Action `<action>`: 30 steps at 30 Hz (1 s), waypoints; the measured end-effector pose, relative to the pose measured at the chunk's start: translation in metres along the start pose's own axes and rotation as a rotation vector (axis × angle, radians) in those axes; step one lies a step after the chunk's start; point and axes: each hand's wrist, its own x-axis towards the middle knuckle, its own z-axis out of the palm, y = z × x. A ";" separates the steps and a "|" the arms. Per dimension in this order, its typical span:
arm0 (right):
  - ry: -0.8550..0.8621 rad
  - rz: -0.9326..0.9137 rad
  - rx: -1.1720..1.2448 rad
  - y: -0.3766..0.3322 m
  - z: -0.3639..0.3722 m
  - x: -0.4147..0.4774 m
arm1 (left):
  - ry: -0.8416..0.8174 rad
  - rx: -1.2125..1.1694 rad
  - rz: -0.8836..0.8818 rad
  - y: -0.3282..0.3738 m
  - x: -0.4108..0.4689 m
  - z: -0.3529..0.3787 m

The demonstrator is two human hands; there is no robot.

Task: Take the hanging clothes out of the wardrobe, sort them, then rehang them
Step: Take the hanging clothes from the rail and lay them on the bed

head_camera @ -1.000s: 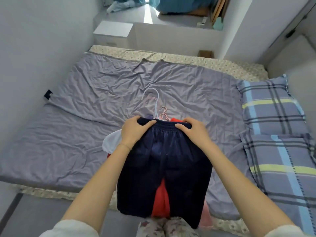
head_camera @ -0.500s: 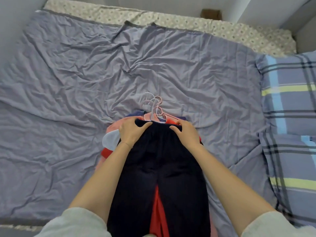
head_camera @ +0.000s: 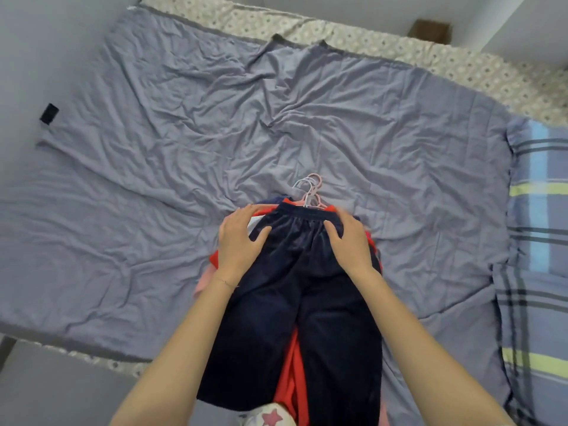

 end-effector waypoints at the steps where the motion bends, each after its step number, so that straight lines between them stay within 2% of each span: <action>1: -0.020 -0.013 0.028 -0.013 -0.004 -0.011 | 0.029 -0.009 -0.002 0.005 -0.011 -0.012; 8: -0.116 -0.189 0.096 -0.107 -0.018 -0.101 | 0.182 0.013 -0.241 0.035 -0.100 -0.090; 13: -0.191 -0.301 0.131 -0.157 -0.013 -0.180 | 0.217 -0.188 -0.329 0.048 -0.188 -0.146; 17: -0.329 -0.425 0.110 -0.188 0.004 -0.241 | 0.293 -0.181 -0.333 0.045 -0.258 -0.188; 21: -0.490 -0.571 0.046 -0.216 0.032 -0.300 | 0.472 -0.116 -0.366 0.034 -0.329 -0.232; 30: -0.891 -1.014 -0.094 -0.287 0.117 -0.485 | 0.945 0.022 -0.701 0.004 -0.578 -0.317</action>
